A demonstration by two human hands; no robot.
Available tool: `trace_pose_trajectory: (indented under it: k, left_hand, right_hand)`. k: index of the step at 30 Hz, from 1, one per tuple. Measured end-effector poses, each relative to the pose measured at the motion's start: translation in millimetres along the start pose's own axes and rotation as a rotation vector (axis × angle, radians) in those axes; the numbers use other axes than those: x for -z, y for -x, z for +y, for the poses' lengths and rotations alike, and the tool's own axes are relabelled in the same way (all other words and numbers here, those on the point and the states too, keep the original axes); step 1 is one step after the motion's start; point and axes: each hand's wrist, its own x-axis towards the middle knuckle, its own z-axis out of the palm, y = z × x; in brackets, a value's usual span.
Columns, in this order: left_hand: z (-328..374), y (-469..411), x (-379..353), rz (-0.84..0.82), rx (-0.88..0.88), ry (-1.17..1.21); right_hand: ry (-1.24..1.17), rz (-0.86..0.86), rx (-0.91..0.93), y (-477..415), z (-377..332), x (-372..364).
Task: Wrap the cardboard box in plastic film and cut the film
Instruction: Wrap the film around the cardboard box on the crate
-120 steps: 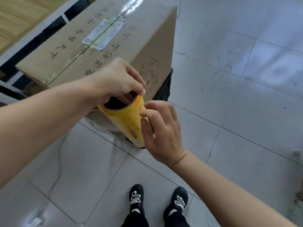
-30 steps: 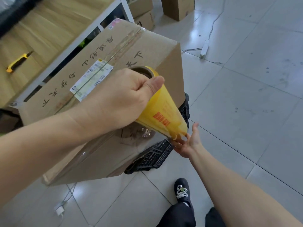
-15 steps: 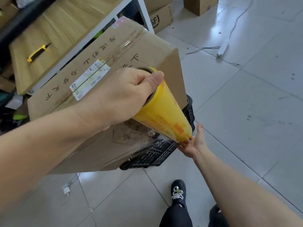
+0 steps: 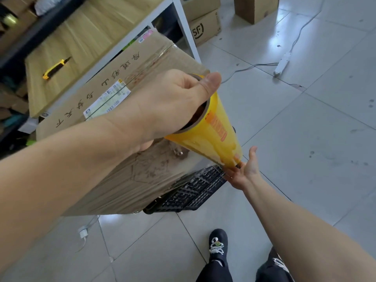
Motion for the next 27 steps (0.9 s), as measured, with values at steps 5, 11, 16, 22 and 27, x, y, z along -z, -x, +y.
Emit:
trace_pose_trajectory:
  k: [5,11,16,22,27]
  left_hand:
    - [5,-8,-5,0.046,-0.029,-0.028]
    - [16,-19,-3,0.003,-0.139,-0.216]
    - [36,-25,-4,-0.076,-0.206,-0.444]
    - [54,-46,-7,-0.144,-0.152,-0.513]
    - [62,-60,-8,-0.242,-0.109,-0.372]
  right_hand:
    - [-0.019,0.016,0.018,-1,-20,-1]
    - [0.051,-0.005,0.019,-9,-40,0]
    - [0.122,0.008,0.011,-6,-62,-2]
    - [0.145,-0.001,-0.014,-16,-75,4]
    - [0.003,-0.009,-0.031,-21,-87,-1]
